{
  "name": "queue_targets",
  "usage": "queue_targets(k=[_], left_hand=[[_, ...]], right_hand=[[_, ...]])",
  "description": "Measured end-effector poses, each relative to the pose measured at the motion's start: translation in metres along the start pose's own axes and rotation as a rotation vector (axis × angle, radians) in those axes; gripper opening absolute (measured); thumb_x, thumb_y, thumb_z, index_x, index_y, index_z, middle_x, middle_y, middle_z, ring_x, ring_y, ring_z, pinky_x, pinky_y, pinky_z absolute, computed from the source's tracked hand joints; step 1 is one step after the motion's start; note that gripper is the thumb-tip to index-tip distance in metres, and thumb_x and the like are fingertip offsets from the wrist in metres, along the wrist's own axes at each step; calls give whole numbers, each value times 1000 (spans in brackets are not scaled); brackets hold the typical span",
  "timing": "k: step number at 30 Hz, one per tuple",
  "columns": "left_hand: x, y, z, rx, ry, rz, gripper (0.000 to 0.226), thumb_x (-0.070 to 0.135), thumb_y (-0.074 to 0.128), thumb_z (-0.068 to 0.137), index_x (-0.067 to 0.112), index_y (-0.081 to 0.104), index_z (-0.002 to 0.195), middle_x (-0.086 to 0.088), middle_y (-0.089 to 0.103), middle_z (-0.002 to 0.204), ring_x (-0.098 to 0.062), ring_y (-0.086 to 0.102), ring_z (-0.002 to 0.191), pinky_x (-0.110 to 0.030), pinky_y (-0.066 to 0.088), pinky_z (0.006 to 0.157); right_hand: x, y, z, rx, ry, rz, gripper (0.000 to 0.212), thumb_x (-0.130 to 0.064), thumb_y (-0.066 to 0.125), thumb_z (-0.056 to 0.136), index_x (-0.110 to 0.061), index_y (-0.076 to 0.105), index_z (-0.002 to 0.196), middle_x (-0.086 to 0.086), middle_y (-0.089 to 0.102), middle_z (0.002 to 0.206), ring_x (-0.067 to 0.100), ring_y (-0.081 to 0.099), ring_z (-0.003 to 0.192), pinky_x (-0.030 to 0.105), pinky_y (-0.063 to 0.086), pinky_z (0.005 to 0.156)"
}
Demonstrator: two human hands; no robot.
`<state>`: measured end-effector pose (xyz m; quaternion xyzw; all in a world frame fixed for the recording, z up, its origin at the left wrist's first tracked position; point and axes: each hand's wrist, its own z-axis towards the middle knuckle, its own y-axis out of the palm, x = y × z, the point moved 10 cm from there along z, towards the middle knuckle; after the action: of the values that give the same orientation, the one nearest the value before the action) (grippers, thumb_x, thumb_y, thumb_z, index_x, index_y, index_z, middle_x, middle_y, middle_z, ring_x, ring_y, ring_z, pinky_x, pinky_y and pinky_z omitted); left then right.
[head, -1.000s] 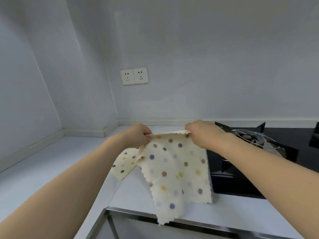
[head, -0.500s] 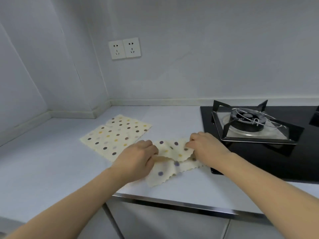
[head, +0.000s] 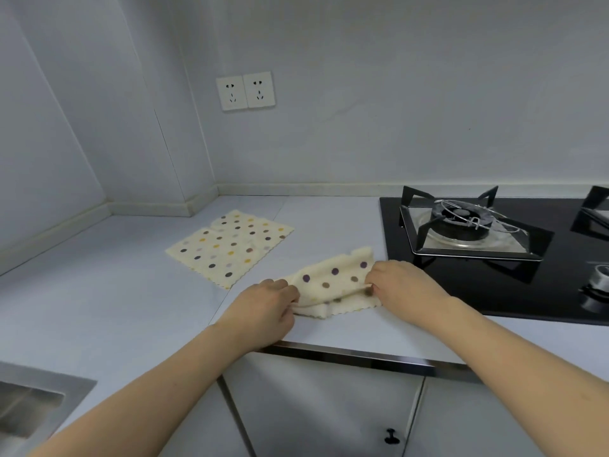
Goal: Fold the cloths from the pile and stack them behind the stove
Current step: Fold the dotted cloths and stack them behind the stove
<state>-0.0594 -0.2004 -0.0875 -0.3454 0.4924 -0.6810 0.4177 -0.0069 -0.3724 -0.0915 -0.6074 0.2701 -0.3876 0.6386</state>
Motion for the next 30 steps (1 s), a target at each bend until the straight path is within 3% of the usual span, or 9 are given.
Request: queue_targets(k=[2, 5, 9, 12, 17, 20, 22, 27, 30], left_hand=[[-12, -10, -2, 53, -27, 82, 19, 19, 45, 83, 16, 61, 93, 4, 50, 80, -19, 43, 72, -29, 31, 63], [-29, -11, -9, 46, -76, 155, 24, 31, 39, 84, 21, 58, 93, 5, 52, 89, -18, 45, 80, -27, 32, 68], [-26, -8, -15, 35, -21, 188, 30, 34, 33, 83, 20, 60, 82, 5, 53, 77, -15, 42, 65, -24, 32, 57], [-35, -16, -13, 73, -80, 197, 27, 28, 34, 87, 17, 58, 82, 3, 55, 76, -20, 48, 65, -27, 33, 56], [-46, -35, -4, 165, -254, -42, 14, 5, 37, 94, 17, 44, 95, 1, 50, 87, -22, 43, 79, -34, 38, 63], [-35, -43, 1, 188, -183, -65, 36, -13, 37, 80, 20, 38, 95, 2, 47, 86, -22, 40, 78, -32, 36, 60], [-26, -51, 2, 209, -54, 87, 45, -17, 41, 66, 19, 41, 92, 0, 48, 82, -23, 41, 72, -28, 30, 51], [-23, -48, -5, 178, 78, 236, 40, -15, 39, 54, 13, 52, 81, -1, 48, 72, -23, 42, 59, -29, 31, 44], [-24, -55, -8, 240, 76, 92, 32, -5, 25, 61, 14, 47, 73, 5, 42, 70, -17, 35, 62, -22, 27, 46]], right_hand=[[-4, -6, -5, 41, -18, 22, 27, -22, 37, 100, -19, 61, 111, -2, 57, 109, 20, 54, 103, 33, 43, 92], [-14, -3, -12, 9, -47, 107, 38, -42, 33, 98, -20, 61, 111, -5, 55, 109, 17, 51, 104, 34, 42, 94], [-16, 5, -16, -53, -29, 180, 58, -66, 40, 87, -28, 49, 130, -8, 47, 122, 14, 46, 113, 31, 37, 100], [-17, 1, -16, -67, -27, 183, 59, -64, 42, 89, -33, 40, 139, -7, 44, 128, 16, 43, 119, 30, 35, 100], [-17, 1, -15, -49, 2, 186, 58, -63, 43, 89, -29, 47, 136, -5, 45, 126, 16, 42, 116, 30, 35, 99], [-16, 0, -14, -25, 21, 233, 56, -63, 47, 88, -29, 51, 133, -7, 46, 122, 15, 42, 115, 30, 35, 99], [-13, 1, -13, -14, 36, 278, 53, -62, 50, 88, -30, 53, 129, -9, 47, 117, 13, 43, 109, 29, 36, 97], [-5, -1, -12, 84, 54, 345, 23, -33, 47, 98, -24, 61, 114, -10, 53, 102, 14, 53, 99, 28, 41, 85], [14, -3, -11, 130, 173, 664, 14, -22, 53, 96, -23, 67, 97, -15, 59, 81, 10, 56, 75, 26, 42, 67]])
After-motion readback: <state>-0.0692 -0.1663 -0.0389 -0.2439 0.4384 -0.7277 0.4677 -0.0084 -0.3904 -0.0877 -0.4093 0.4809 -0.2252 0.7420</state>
